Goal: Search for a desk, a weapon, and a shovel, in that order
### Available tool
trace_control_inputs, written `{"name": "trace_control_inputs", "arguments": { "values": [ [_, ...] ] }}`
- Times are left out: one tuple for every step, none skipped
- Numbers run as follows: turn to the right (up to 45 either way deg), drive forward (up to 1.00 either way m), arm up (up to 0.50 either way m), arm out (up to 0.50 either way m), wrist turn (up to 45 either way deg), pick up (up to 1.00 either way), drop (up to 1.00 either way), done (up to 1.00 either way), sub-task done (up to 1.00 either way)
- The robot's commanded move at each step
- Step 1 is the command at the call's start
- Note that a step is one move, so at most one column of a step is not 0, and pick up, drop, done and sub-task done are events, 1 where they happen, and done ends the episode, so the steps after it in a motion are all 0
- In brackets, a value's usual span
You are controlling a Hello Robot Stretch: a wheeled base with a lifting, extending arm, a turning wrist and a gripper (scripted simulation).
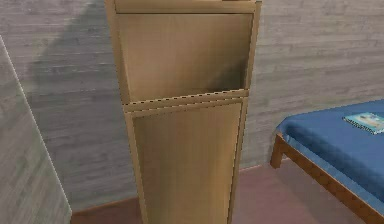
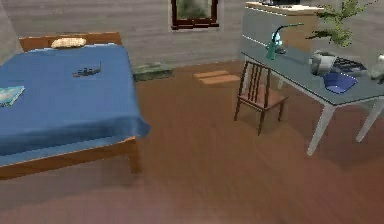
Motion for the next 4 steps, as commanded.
{"name": "trace_control_inputs", "arguments": {
  "values": [
    [0.0, 0.0, 0.0, 0.0, 0.0, 0.0, 0.0, 0.0, 1.0],
    [45.0, 0.0, 0.0, 0.0, 0.0, 0.0, 0.0, 0.0, 0.0],
    [42.0, 0.0, 0.0, 0.0, 0.0, 0.0, 0.0, 0.0, 0.0],
    [0.0, 1.0, 0.0, 0.0, 0.0, 0.0, 0.0, 0.0, 0.0]
  ]
}}
